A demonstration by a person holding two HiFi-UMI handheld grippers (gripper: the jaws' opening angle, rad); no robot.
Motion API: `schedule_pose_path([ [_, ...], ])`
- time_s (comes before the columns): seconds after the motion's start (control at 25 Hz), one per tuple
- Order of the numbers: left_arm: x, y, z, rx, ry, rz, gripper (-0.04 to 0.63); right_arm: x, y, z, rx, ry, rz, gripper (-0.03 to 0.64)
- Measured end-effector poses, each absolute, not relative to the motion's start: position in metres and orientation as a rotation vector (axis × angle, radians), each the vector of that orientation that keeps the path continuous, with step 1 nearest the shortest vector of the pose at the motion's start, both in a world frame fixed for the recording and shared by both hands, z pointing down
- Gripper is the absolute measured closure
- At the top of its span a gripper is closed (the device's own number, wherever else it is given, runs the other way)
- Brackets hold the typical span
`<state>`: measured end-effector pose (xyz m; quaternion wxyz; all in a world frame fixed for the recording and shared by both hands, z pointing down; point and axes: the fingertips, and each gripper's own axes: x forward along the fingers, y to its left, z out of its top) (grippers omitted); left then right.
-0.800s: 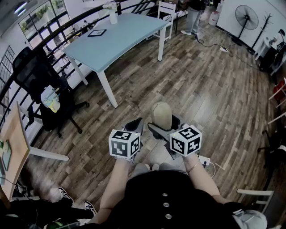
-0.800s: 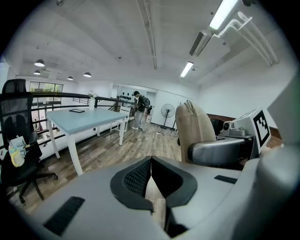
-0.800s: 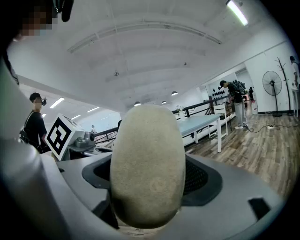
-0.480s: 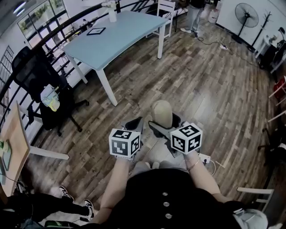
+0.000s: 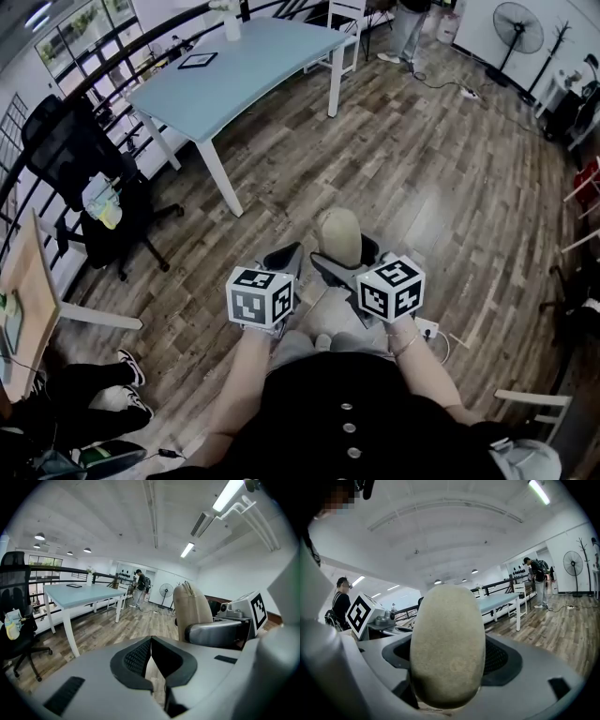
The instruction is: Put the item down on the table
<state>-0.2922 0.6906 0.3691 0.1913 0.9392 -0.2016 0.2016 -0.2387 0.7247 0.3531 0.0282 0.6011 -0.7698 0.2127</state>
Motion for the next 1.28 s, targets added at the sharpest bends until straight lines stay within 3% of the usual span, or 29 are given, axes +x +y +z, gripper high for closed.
schedule_pose_path([
  [0.64, -0.276, 0.697, 0.409, 2.555, -0.590, 0.627, 0.575, -0.198, 0.739, 0.387, 1.900, -2.350, 0.813, 0.212],
  [1.28, -0.217, 0.547, 0.416, 2.544, -0.588, 0.587, 0.575, -0.117, 0.609, 0.390, 1.950, -2.313, 0.767, 0.212],
])
